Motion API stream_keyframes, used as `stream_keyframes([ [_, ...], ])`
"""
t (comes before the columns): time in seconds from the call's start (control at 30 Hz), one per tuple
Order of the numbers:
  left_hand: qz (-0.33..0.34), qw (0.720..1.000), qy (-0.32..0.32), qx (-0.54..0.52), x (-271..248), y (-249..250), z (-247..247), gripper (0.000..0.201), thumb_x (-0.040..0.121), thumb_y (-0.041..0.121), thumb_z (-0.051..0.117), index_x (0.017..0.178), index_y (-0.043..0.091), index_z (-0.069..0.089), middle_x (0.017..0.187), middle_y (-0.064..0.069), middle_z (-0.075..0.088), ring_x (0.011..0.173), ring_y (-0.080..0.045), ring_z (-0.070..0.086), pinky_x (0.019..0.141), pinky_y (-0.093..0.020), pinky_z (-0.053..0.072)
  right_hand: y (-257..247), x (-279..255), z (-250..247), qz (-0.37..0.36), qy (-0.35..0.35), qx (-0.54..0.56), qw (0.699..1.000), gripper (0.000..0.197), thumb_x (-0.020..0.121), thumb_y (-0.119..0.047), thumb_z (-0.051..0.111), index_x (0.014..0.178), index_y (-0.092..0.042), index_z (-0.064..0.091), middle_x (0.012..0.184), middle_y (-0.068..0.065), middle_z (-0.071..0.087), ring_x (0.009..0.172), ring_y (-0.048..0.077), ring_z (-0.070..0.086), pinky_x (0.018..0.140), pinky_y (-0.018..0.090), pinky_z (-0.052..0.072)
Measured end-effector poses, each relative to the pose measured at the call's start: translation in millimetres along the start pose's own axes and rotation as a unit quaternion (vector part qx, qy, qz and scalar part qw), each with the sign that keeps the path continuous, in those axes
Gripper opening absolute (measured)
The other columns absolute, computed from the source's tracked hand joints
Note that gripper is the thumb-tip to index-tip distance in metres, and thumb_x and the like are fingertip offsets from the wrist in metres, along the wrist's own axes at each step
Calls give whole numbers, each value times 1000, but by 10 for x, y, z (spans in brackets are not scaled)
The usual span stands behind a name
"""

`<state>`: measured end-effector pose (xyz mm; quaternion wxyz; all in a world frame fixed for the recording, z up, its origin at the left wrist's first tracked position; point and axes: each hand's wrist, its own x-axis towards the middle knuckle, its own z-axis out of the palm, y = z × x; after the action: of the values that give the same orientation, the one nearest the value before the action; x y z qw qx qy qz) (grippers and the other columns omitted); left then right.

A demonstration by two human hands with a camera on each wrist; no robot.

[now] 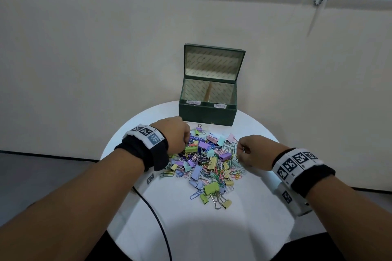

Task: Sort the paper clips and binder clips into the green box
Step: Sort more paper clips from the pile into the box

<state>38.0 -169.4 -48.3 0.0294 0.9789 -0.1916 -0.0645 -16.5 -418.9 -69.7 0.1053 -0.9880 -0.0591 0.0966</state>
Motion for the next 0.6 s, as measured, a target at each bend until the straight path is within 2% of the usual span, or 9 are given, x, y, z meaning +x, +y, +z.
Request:
stream_keyframes([
  [0.07, -5, 1000, 3, -2, 2, -18, -3, 11, 85, 21, 64, 88, 30, 68, 93, 8, 46, 81, -15, 52, 59, -24, 35, 6, 0, -19, 6, 19, 21, 1000, 16, 92, -19, 47, 80, -14, 56, 78, 3, 63, 71, 21, 55, 66, 30, 46],
  [0.17, -12, 1000, 9, -2, 5, -70, -3, 14, 88, 25, 64, 97, 34, 70, 97, 7, 46, 87, -18, 53, 71, -28, 43, 34, 16, -73, 20, 47, 72, 996, 17, 92, -15, 46, 76, -17, 42, 70, 3, 52, 63, 19, 42, 55, 29, 33],
  [0.27, -22, 1000, 4, -18, -16, -133, -8, 14, 89, 30, 65, 97, 38, 73, 86, 13, 40, 86, -16, 54, 72, -28, 42, 65, 10, -87, 32, 57, 90, 994, 9, 93, -11, 44, 92, -20, 47, 70, 0, 55, 62, 18, 46, 54, 29, 31],
  [0.33, -24, 999, 3, -26, -33, -182, -22, 15, 89, 30, 64, 92, 37, 77, 83, 16, 40, 85, -15, 55, 72, -27, 42, 65, 3, -83, 36, 39, 91, 994, 20, 95, -9, 41, 108, -22, 50, 72, -1, 57, 62, 14, 48, 55, 27, 33],
  [0.37, -25, 999, -2, -25, -43, -209, -31, 17, 89, 29, 63, 92, 37, 77, 83, 16, 41, 85, -15, 55, 72, -27, 44, 64, 6, -88, 35, 33, 88, 995, 22, 96, -8, 40, 110, -20, 53, 75, -1, 59, 64, 13, 50, 55, 26, 34],
  [0.43, -34, 999, -9, -18, -64, -264, -53, 19, 90, 25, 61, 94, 36, 76, 89, 13, 46, 88, -15, 56, 75, -27, 45, 58, 12, -109, 26, 36, 86, 995, 20, 96, -8, 41, 100, -11, 61, 84, 4, 64, 73, 19, 54, 60, 26, 39],
  [0.5, -43, 999, -3, -5, -88, -316, -82, 22, 91, 23, 58, 100, 37, 73, 99, 8, 48, 92, -16, 56, 74, -26, 41, 61, 2, -118, 15, 50, 85, 995, 18, 94, -11, 44, 85, -8, 59, 84, 7, 65, 76, 25, 55, 64, 30, 41],
  [0.6, -12, 1000, 10, 6, -178, -297, -150, 18, 93, 33, 57, 104, 39, 70, 97, 9, 46, 93, -15, 55, 75, -26, 37, 59, -58, -112, 1, 12, 42, 999, 10, 87, -21, 58, 77, -24, 57, 72, -7, 54, 65, 10, 49, 57, 24, 36],
])
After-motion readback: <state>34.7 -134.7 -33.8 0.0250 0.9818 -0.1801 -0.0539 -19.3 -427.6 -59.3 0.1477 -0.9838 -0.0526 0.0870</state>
